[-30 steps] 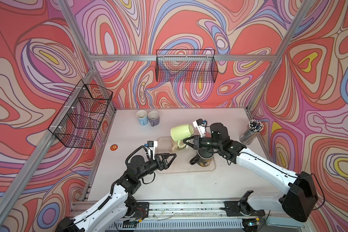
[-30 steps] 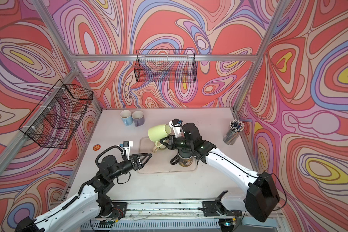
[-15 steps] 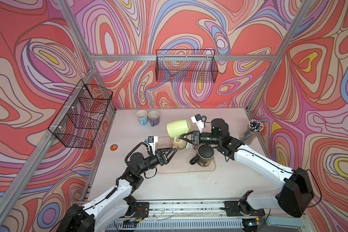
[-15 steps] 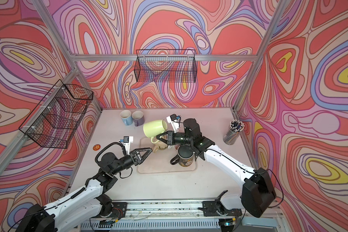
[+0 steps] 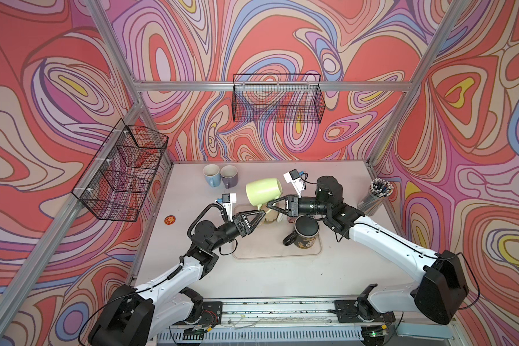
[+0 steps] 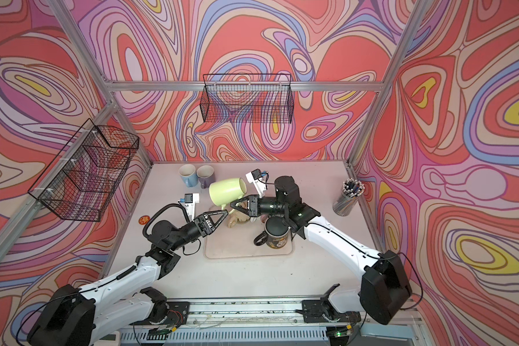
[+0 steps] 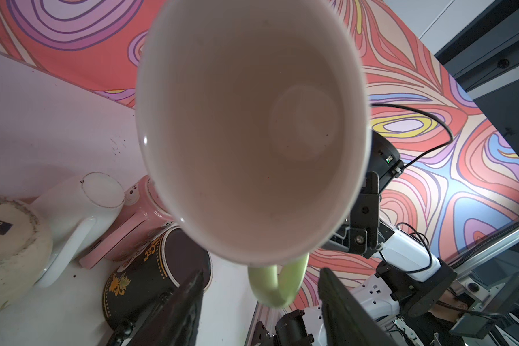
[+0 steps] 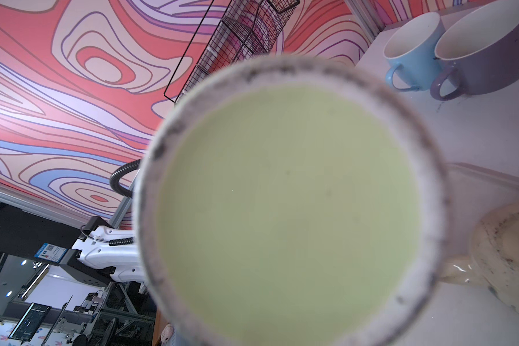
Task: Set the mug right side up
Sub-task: 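Close left gripper on the light green mug's handle held by right gripper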
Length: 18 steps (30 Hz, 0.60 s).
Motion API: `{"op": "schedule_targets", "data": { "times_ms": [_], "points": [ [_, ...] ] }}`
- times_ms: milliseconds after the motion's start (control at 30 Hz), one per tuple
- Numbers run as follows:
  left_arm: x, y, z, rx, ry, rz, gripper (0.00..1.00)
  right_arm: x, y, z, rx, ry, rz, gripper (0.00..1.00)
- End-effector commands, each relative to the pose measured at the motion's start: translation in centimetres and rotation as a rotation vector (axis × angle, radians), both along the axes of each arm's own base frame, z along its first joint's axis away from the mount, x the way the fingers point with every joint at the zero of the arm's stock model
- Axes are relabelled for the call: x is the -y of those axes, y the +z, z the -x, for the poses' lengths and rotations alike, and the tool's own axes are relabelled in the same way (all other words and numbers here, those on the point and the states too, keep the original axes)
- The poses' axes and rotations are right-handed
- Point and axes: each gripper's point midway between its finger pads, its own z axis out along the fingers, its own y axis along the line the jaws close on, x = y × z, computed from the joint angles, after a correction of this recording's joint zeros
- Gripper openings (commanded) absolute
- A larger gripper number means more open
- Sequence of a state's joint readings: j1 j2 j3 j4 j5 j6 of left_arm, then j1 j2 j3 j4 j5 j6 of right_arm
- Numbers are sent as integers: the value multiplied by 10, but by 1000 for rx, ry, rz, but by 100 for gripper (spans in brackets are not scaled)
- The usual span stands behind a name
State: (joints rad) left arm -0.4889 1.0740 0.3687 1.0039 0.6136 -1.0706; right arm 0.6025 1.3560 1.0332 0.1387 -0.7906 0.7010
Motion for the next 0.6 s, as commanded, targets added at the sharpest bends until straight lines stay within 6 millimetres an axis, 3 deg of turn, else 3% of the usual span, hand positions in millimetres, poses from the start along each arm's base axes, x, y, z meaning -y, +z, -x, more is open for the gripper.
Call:
{"op": "schedule_targets", "data": {
  "times_ms": [0,567],
  "points": [
    [-1,30,4,88,-19,59,57,3,38,11,138,46,-108,0],
    [-1,38,2,105,-15,74,38,3,21,25,136,107,-135,0]
  ]
}}
